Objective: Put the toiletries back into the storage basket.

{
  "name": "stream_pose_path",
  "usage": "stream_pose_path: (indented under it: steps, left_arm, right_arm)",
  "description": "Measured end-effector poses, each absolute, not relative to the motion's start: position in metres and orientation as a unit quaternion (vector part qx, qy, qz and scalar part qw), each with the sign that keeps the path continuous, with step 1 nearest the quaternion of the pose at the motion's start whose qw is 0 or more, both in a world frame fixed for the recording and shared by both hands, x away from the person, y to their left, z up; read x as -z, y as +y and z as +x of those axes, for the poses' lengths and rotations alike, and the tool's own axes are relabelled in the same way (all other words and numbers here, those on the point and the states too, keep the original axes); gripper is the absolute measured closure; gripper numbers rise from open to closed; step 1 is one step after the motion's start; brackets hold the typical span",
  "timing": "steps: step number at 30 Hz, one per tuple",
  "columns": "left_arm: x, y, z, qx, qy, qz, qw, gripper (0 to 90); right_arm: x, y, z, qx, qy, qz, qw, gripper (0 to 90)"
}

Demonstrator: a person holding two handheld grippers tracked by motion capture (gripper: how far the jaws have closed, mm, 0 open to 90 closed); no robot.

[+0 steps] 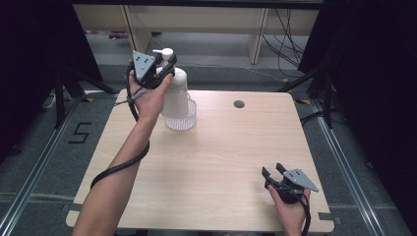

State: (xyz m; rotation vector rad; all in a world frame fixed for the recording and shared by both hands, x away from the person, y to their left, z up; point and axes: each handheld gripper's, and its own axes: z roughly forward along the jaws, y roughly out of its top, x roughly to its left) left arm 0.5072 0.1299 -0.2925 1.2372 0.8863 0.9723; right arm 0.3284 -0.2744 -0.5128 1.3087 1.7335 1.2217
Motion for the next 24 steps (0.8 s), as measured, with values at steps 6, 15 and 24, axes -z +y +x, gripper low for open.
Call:
stream_pose_path:
  steps: [6, 15, 24]
  left_arm:
    - [0.293, 0.128, 0.51, -0.416, 0.393, 0.538, 0.619, 59.1]
    - [0.292, 0.128, 0.519, -0.415, 0.394, 0.54, 0.617, 59.1]
    - [0.293, 0.128, 0.526, -0.416, 0.397, 0.542, 0.613, 59.1]
  right_arm:
    - [0.513, -0.273, 0.328, -0.465, 0.658, 0.505, 0.31, 41.1]
    - [0.513, -0.271, 0.327, -0.472, 0.648, 0.516, 0.301, 41.0]
    - [0.513, -0.273, 0.329, -0.463, 0.659, 0.5, 0.32, 40.9]
